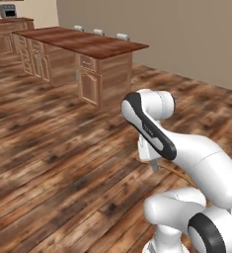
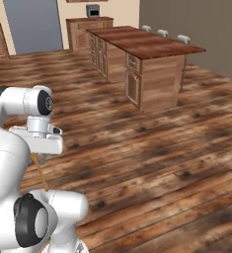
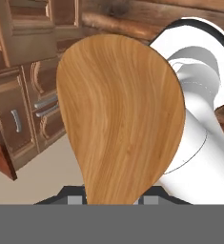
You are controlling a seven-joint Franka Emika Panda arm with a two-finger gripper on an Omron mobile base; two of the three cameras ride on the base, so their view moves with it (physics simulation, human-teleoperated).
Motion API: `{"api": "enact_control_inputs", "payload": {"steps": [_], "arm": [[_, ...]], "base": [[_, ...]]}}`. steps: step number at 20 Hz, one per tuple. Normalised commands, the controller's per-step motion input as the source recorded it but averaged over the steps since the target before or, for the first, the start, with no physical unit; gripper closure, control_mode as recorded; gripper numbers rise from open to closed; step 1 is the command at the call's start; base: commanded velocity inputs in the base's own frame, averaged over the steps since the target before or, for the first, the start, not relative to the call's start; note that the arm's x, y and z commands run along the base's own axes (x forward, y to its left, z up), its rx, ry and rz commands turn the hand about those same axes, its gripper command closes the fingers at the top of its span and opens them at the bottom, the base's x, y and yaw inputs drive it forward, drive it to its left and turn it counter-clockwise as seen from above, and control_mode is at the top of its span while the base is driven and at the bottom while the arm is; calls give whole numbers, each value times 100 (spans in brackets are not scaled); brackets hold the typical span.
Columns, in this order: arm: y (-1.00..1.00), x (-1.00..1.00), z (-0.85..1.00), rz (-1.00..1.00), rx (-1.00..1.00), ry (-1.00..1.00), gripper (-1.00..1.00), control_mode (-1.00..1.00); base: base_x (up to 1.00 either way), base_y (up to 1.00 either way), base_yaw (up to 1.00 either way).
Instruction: Organize the utensils by type. Pick up the wooden spoons from the counter and place them in the open cabinet. Then pick up the metallic utensils from the counter and place them in the open drawer.
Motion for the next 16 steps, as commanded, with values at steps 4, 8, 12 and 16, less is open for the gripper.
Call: {"api": "enact_control_inputs", "payload": {"steps": [4,8,12,16], "arm": [[0,0,0,0,0,0,100,100],[0,0,0,0,0,0,100,100],[0,0,0,0,0,0,100,100],[0,0,0,0,0,0,100,100]], "base": [[86,-20,4],[97,-18,17],[99,-15,17],[100,-12,20]]}}
